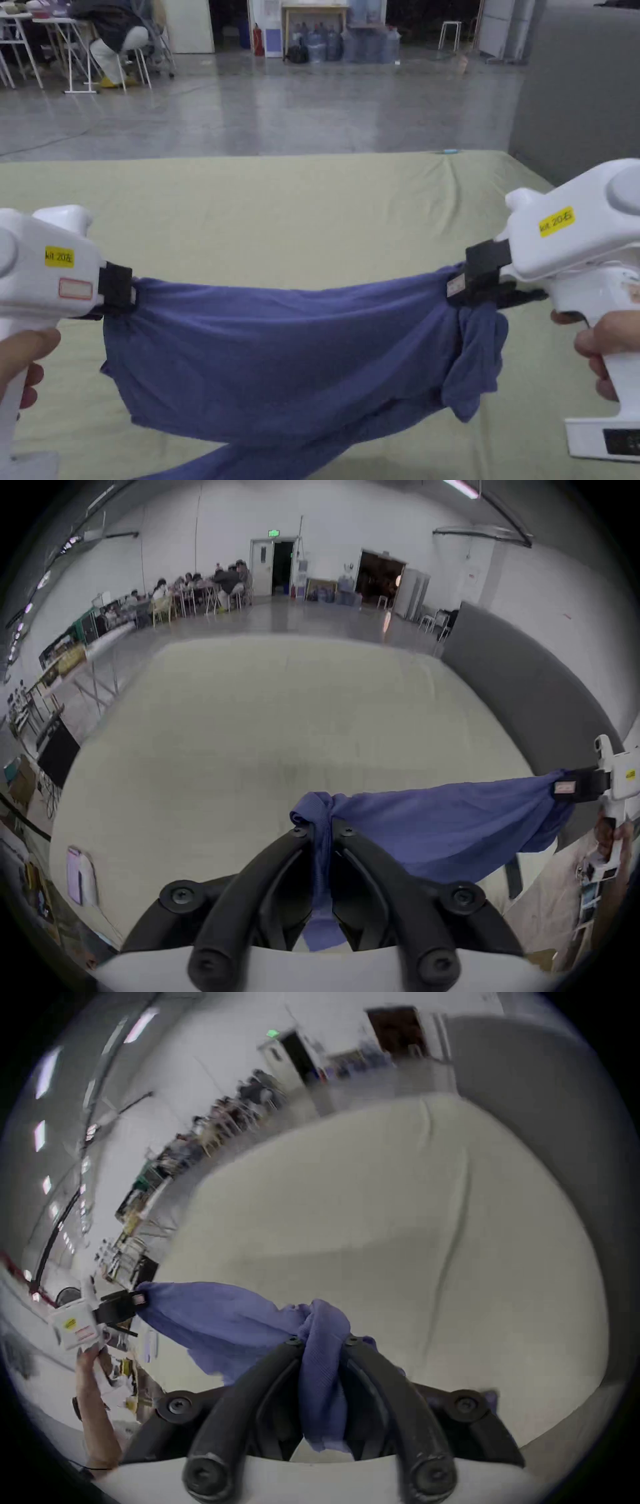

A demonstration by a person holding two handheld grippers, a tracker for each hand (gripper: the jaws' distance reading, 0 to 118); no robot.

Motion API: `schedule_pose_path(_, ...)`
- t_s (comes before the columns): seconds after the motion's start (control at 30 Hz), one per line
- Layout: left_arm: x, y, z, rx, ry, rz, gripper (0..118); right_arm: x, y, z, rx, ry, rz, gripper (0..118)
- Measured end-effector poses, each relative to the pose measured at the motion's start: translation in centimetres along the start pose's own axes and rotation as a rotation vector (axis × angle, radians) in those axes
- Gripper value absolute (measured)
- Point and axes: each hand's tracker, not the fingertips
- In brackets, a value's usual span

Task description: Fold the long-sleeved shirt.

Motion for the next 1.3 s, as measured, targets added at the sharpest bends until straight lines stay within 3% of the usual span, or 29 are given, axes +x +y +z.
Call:
schedule_pose_path(0.1,0.3,5.6,3.0,0.093,-0.037,0.024,1,-3.2,5.4,4.5,0.115,-0.033,0.104,8)
schedule_pose_path(0.23,1.2,13.7,5.7,0.216,-0.030,0.047,1,-6.1,12.6,7.9,0.214,-0.079,0.122,8)
schedule_pose_path(0.33,1.7,19.4,6.9,0.274,-0.056,0.095,1,-8.1,17.2,9.8,0.292,-0.158,0.198,8)
schedule_pose_path(0.4,3.5,22.5,7.2,0.301,-0.042,0.094,1,-9.3,20.1,11.3,0.340,-0.188,0.202,8)
schedule_pose_path(0.5,6.0,25.1,8.1,0.363,-0.013,0.069,1,-10.1,23.7,13.1,0.402,-0.215,0.198,8)
schedule_pose_path(0.6,7.1,27.4,8.6,0.399,-0.047,0.111,1,-11.4,26.2,15.0,0.486,-0.300,0.274,8)
schedule_pose_path(0.7,8.5,27.6,8.8,0.436,-0.044,0.112,1,-11.8,27.0,15.4,0.506,-0.325,0.258,8)
schedule_pose_path(0.83,9.3,25.0,6.1,0.423,-0.040,0.033,1,-10.0,25.3,11.7,0.443,-0.393,0.261,8)
schedule_pose_path(1.0,8.3,16.7,-2.1,0.204,-0.011,-0.036,1,-3.9,16.8,1.8,0.287,-0.413,0.336,8)
schedule_pose_path(1.1,6.7,11.0,-8.1,0.020,0.019,-0.061,1,0.5,9.3,-4.9,0.167,-0.377,0.326,8)
schedule_pose_path(1.3,4.1,-1.8,-15.8,-0.206,0.049,-0.131,1,6.6,-4.9,-14.7,-0.096,-0.338,0.233,8)
